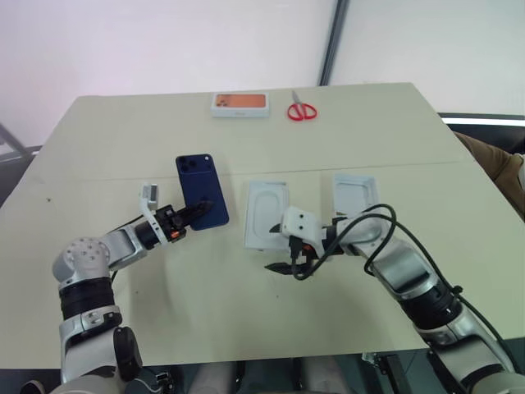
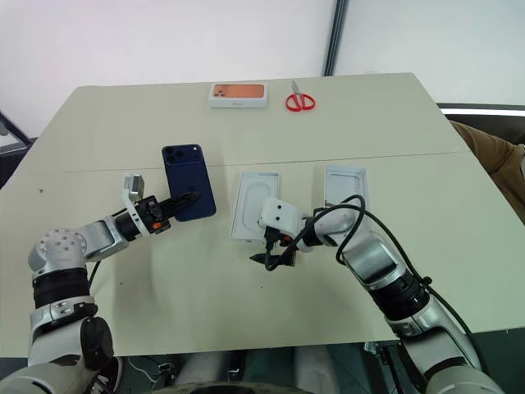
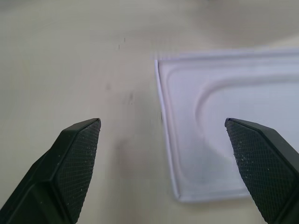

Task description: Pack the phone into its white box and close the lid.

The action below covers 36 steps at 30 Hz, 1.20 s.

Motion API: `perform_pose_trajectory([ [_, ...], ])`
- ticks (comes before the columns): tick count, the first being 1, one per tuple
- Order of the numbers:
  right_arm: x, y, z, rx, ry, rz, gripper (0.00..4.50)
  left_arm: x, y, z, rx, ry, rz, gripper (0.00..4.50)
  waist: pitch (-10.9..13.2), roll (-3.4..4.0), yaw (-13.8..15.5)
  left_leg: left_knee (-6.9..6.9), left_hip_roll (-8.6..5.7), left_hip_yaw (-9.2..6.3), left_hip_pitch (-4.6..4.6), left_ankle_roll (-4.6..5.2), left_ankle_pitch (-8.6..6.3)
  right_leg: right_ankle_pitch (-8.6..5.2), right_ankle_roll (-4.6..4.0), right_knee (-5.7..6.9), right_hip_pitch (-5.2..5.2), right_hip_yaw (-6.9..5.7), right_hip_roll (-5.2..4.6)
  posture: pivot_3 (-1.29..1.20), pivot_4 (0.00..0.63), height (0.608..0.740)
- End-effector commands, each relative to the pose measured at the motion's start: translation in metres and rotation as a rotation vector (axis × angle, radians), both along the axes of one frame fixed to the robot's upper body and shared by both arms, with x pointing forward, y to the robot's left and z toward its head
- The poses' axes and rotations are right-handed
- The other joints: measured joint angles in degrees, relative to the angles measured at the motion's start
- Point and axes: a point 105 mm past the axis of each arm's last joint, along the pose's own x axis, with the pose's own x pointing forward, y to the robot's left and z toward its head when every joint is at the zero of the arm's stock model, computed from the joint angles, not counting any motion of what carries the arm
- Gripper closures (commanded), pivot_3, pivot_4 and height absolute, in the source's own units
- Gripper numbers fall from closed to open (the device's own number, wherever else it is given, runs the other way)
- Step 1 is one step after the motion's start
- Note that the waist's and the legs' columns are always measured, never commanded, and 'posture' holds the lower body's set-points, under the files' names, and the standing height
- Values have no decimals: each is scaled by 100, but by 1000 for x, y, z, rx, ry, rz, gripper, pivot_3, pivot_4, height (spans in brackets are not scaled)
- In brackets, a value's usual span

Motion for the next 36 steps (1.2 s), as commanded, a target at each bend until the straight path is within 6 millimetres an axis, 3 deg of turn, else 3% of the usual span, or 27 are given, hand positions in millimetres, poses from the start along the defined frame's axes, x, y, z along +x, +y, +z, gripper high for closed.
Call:
perform_pose_trajectory([
  [1, 5, 4, 9, 12, -56, 7, 576, 1, -6, 20, -17, -83, -29, 4500, 2, -2, 10, 0, 0, 0, 0, 0, 0, 0, 0, 0, 0, 0, 0, 0, 150, 740],
  [2, 5, 4, 8, 11, -58, 9, 892, 1, -7, 20, -16, -83, -30, 4500, 2, -4, 14, 1, 0, 0, 0, 0, 0, 0, 0, 0, 0, 0, 0, 0, 150, 740],
  [6, 4, 6, 5, 4, -58, 14, 2906, -1, -8, 20, -9, -81, -39, 4500, 11, -18, 75, 5, 0, 0, 0, 0, 0, 0, 0, 0, 3, 0, 0, 0, 150, 740],
  [25, 2, 13, -13, -61, -23, 43, 2906, -3, -8, 17, 12, -67, -37, 4500, 14, -24, 123, 10, -1, 0, 2, -1, 1, 0, -1, 0, 7, -2, 0, 0, 150, 740],
  [36, -36, 23, -15, -53, 50, 229, 2906, -4, -9, 23, -19, -55, -52, 4500, 14, -25, 123, 9, -1, -1, 2, 0, 0, 0, 0, 0, 8, -3, 0, 0, 150, 740],
])
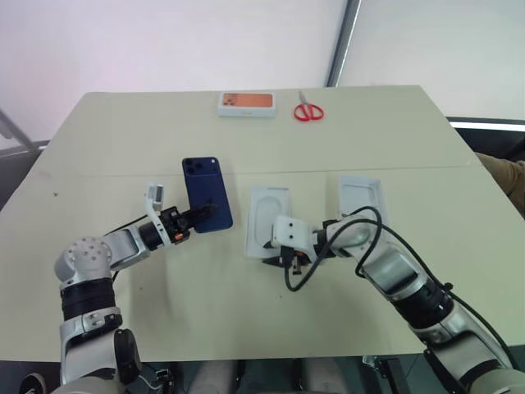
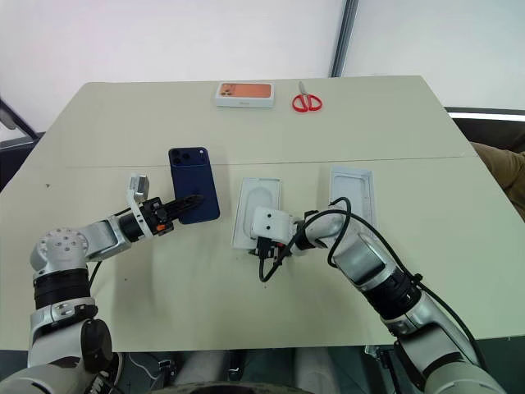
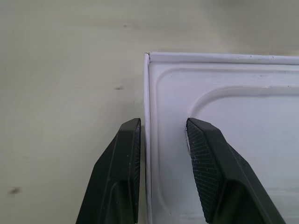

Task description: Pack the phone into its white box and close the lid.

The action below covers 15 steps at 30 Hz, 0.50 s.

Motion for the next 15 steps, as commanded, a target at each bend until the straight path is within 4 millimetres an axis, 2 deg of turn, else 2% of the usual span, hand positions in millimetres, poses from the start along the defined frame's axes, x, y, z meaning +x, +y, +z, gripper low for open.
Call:
perform_pose_trajectory([
  [1, -21, 8, -7, -10, 48, 103, 2906, 0, -1, 24, -47, -72, -26, 4500, 0, 0, -1, 0, 0, 0, 0, 0, 0, 0, 0, 0, 0, 0, 0, 0, 150, 740],
  [7, -27, 8, -9, -13, 44, 149, 2906, -5, -8, 24, -48, -63, -58, 4500, 0, 0, 0, 0, 1, 0, 0, 0, 0, 0, 0, 0, 0, -1, 1, 0, 150, 740],
  [11, -14, 10, -4, 18, 28, 82, 2906, -6, -8, 23, -47, -57, -56, 4500, 0, 0, -3, 0, 1, -1, 1, 0, 0, 0, 0, 0, 1, -1, 1, 0, 150, 740],
  [13, -14, 12, 0, 45, 52, 74, 2391, -7, -9, 23, -49, -54, -61, 4500, 0, 0, 0, 0, 1, -1, 1, -1, 0, 0, 0, 0, 0, -1, 1, 0, 150, 740],
  [15, -11, 15, 4, 68, 40, 59, 1616, -8, -11, 22, -48, -56, -66, 4500, 0, -1, 0, 1, 1, -1, 0, -1, 1, 0, 0, 0, 0, -1, 0, 0, 150, 740],
])
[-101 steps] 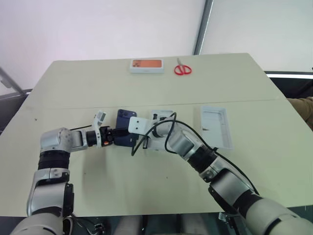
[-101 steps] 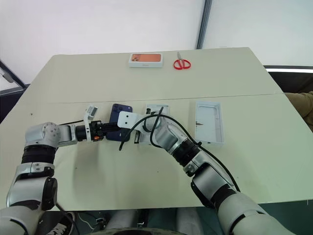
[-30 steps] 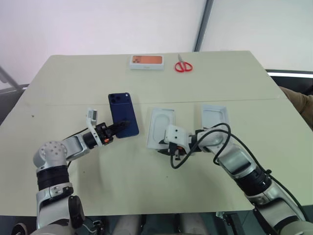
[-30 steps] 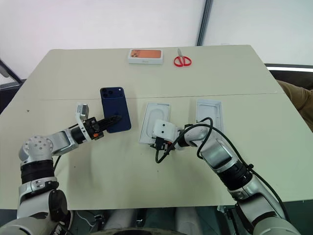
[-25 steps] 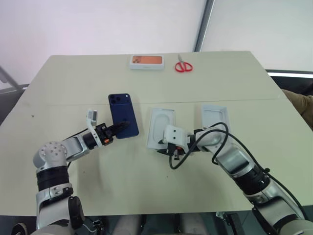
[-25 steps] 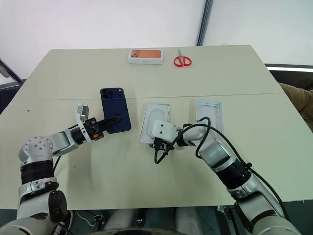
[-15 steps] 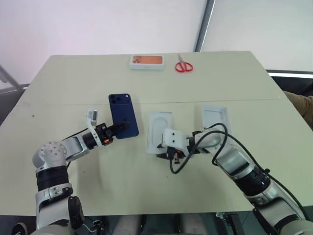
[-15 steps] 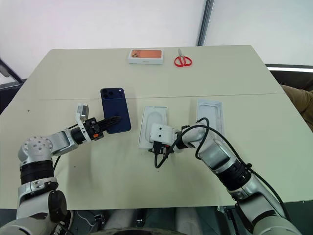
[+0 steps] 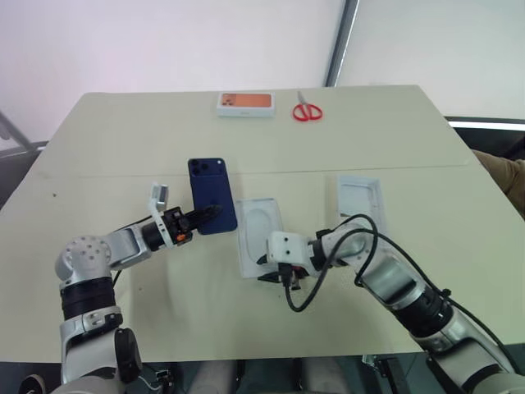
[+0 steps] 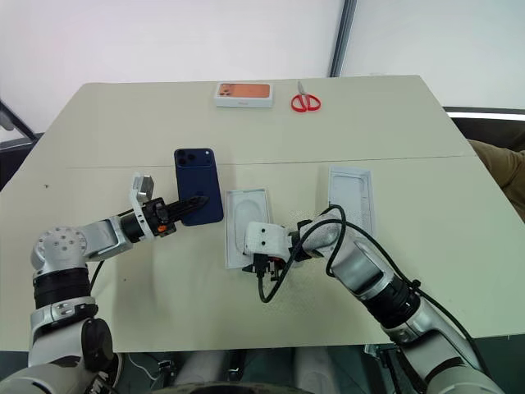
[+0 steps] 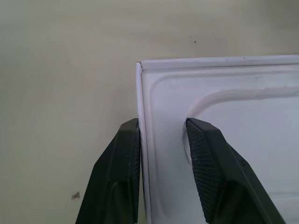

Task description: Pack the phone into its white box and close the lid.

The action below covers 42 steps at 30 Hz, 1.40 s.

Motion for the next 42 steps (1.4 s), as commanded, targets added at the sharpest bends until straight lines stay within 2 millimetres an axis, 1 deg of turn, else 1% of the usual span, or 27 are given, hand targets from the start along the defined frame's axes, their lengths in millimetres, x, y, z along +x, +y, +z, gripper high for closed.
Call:
perform_pose_trajectory([
  [1, 3, 7, 12, 60, -17, -11, 1027, -3, -3, 18, -31, -76, -21, 4500, 0, -1, 1, 0, 0, 0, 0, 0, 0, 0, 0, 0, 0, 0, 0, 0, 150, 740],
  [3, 3, 8, 17, 81, -10, -15, 44, -5, -6, 17, -35, -73, -29, 4500, 0, 0, 1, 0, 0, 0, 0, 0, 0, 0, 0, 0, 0, 0, 0, 0, 150, 740],
  [4, 2, 8, 20, 92, 1, -14, 44, -6, -7, 17, -36, -72, -32, 4500, 0, -1, 7, 0, 0, 0, 0, 0, 0, 0, 0, 0, 0, 0, 0, 0, 150, 740],
  [6, -1, 6, 35, 145, 21, -12, 44, -11, -13, 16, -62, -55, -57, 4500, 1, -1, 18, 2, -2, 0, -1, 0, 0, 0, 0, 0, 2, 0, -3, 0, 150, 740],
  [8, 0, -1, 54, 195, 21, -20, 44, -20, -24, 15, -83, -41, -101, 4500, 1, -2, 16, 4, -3, -1, -1, 1, -1, 0, 0, 0, 4, 0, -4, 0, 150, 740],
  [9, 0, -5, 58, 204, 25, -24, 44, -23, -27, 15, -84, -38, -113, 4500, 2, -3, 16, 4, -3, -1, -1, 2, -1, 0, 0, 0, 4, 0, -5, 0, 150, 740],
  [10, 0, -14, 62, 197, 34, -32, 44, -27, -32, 14, -89, -40, -122, 4500, 2, -3, 21, 4, -3, -1, -1, 2, -1, 0, 0, 0, 4, 0, -4, 0, 150, 740],
  [12, 1, -35, 64, 165, 52, -67, 44, -31, -39, 14, -94, -44, -127, 4500, 4, -7, 33, 5, -3, -2, -1, 2, -1, 0, 0, -1, 6, -3, -4, 0, 150, 740],
  [14, 5, -51, 62, 127, 40, -101, 44, -32, -44, 11, -97, -31, -117, 4500, 6, -10, 34, 8, -3, -3, -1, 3, -2, 0, 0, -3, 10, -5, -6, 0, 150, 740],
  [16, 12, -63, 60, 108, 26, -156, 44, -32, -49, 4, -83, -6, -96, 4500, 6, -10, 29, 7, -2, -2, -1, 4, -2, 0, 0, -3, 9, -5, -6, 0, 150, 740],
  [19, 24, -75, 54, 97, 3, -232, 44, -34, -54, -7, -56, 33, -79, 4500, 6, -11, -1, 3, 1, 6, 0, 4, -2, 0, 0, -3, 6, -1, -6, 0, 150, 740],
  [22, 31, -80, 50, 86, -40, -257, 44, -38, -58, -12, -53, 52, -84, 4500, 8, -12, 16, 3, 1, 9, -2, 4, -2, 0, 0, -3, 2, 1, -6, 0, 150, 740],
  [25, 41, -81, 50, 125, -84, -289, 44, -45, -64, -19, -56, 82, -102, 4500, 8, -12, 26, 8, -2, 9, -2, 4, -2, 0, 0, -4, 6, 1, -7, 0, 150, 740],
  [29, 42, -81, 48, 138, -93, -287, 44, -47, -67, -23, -46, 100, -115, 4500, 8, -13, 39, 9, -3, 8, -2, 5, -2, 0, 0, -4, 8, -1, -8, 0, 150, 740],
  [32, 44, -77, 52, 166, -109, -287, 44, -51, -70, -30, -24, 133, -132, 4500, 8, -13, 29, 10, -3, 9, -1, 5, -3, 0, 0, -5, 9, 0, -8, 0, 150, 740],
  [36, 46, -76, 55, 176, -136, -278, 44, -53, -75, -33, -31, 146, -148, 4500, 8, -13, 37, 10, -3, 8, -1, 5, -3, 0, 0, -5, 11, -1, -8, 0, 150, 740],
  [41, 46, -76, 54, 169, -148, -274, 44, -53, -79, -35, -27, 153, -160, 4500, 8, -12, 46, 10, -4, 7, 1, 6, -3, 0, 0, -9, 15, -2, -8, 0, 150, 740],
  [42, 46, -75, 54, 167, -148, -273, 10, -53, -80, -36, -2, 148, -164, 4021, 8, -12, 49, 10, -4, 7, 1, 6, -3, 0, 0, -9, 16, -3, -8, 0, 150, 740],
])
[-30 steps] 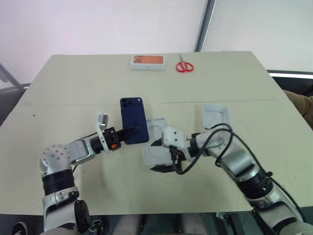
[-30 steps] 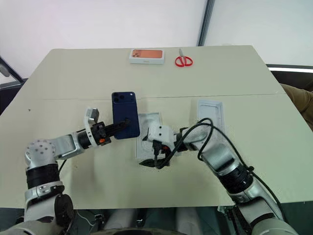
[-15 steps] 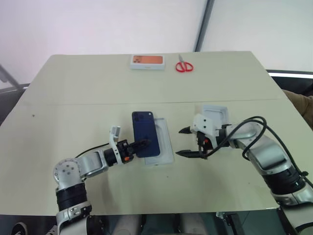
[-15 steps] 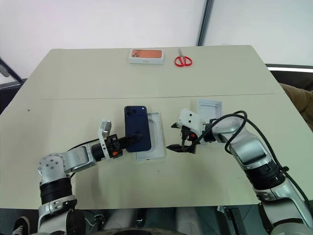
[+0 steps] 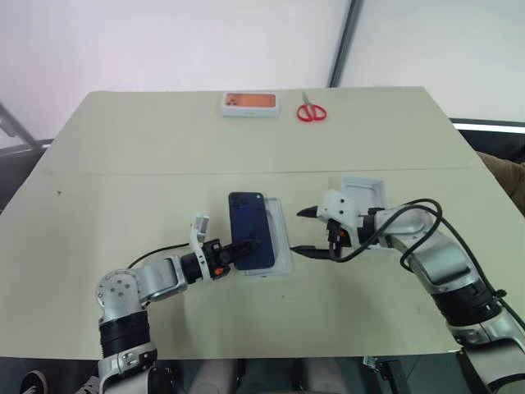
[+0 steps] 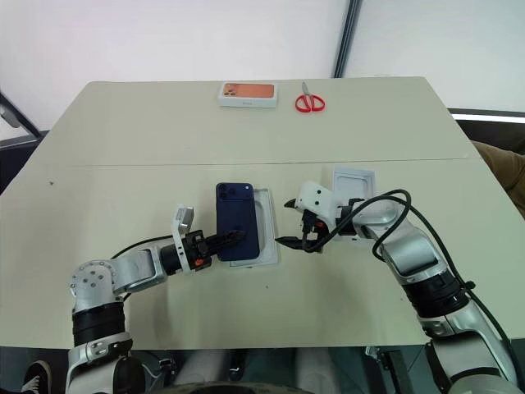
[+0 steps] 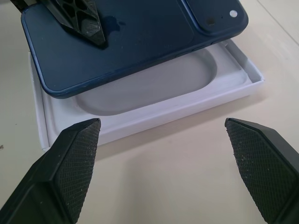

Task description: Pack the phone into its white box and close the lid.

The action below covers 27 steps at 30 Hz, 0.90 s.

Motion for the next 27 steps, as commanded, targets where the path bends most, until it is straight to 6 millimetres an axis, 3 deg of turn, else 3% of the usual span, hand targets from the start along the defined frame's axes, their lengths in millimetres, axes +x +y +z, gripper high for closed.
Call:
perform_pose_trajectory([
  [1, 3, 1, 13, 14, -61, 5, 0, -6, -13, 1, -4, -11, -59, 3520, 0, 0, 5, 0, 0, 0, 0, 0, 0, 0, 0, -1, 1, 0, 0, 0, 150, 740],
  [3, 3, 1, 12, 13, -58, 5, 0, -5, -14, 4, -28, -12, -60, 2792, 0, 0, 15, 0, -1, 0, 0, 0, 0, 0, 0, -3, 3, 0, 0, 0, 150, 740],
  [9, 3, 3, 9, 6, -62, 11, 0, -6, -14, 9, -11, -34, -76, 37, -2, 1, 6, 0, 0, -1, 4, 0, 0, 0, 0, -5, 8, -1, 0, 0, 150, 740],
  [27, 8, 7, 7, -1, -72, 19, 0, -9, -2, 33, 67, -146, -135, 37, -1, 2, -27, -3, 3, -1, 4, 0, 0, 0, 0, -4, 2, 2, 2, 0, 150, 740],
])
